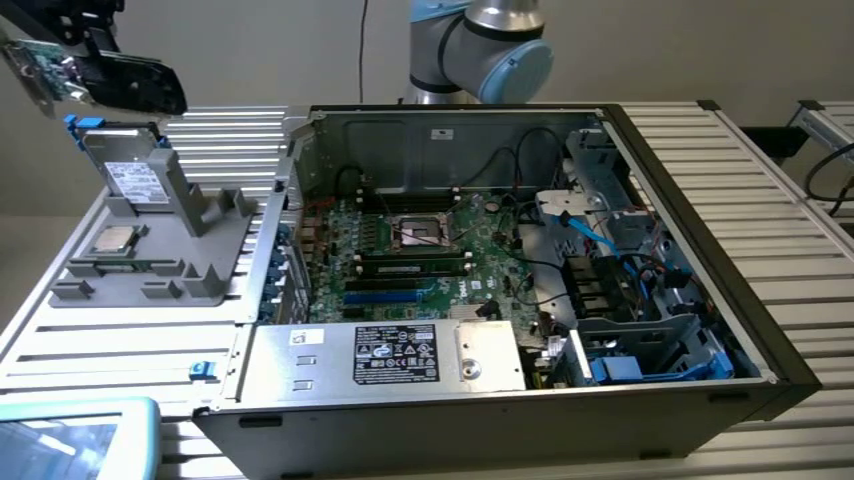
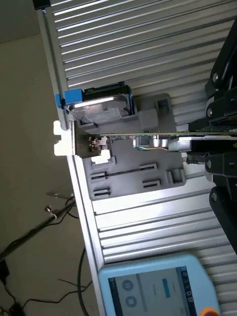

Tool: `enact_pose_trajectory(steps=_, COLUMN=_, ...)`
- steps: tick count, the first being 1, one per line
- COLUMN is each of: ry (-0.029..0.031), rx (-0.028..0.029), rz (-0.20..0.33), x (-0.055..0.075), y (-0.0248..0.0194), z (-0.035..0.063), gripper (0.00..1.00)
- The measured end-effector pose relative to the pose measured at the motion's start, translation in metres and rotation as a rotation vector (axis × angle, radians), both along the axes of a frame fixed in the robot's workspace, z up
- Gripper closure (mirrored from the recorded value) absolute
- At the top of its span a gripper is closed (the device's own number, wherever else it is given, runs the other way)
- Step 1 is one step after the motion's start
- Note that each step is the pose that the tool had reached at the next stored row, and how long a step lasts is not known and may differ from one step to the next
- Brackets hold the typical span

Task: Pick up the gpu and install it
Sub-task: 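Pick up the gpu and move the gpu toward the slot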

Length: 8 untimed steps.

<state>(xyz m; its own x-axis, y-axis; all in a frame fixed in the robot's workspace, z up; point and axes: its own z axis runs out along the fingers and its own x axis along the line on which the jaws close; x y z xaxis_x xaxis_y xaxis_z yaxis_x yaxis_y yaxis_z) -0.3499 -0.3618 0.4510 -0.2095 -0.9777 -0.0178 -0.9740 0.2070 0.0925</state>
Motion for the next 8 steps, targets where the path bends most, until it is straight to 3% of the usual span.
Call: enact_pose_trajectory(steps=8, ry=0.0001, rx=-0.0001, rz=0.114, x=0.0000, y=0.0000, z=0.0036, gripper=0.73)
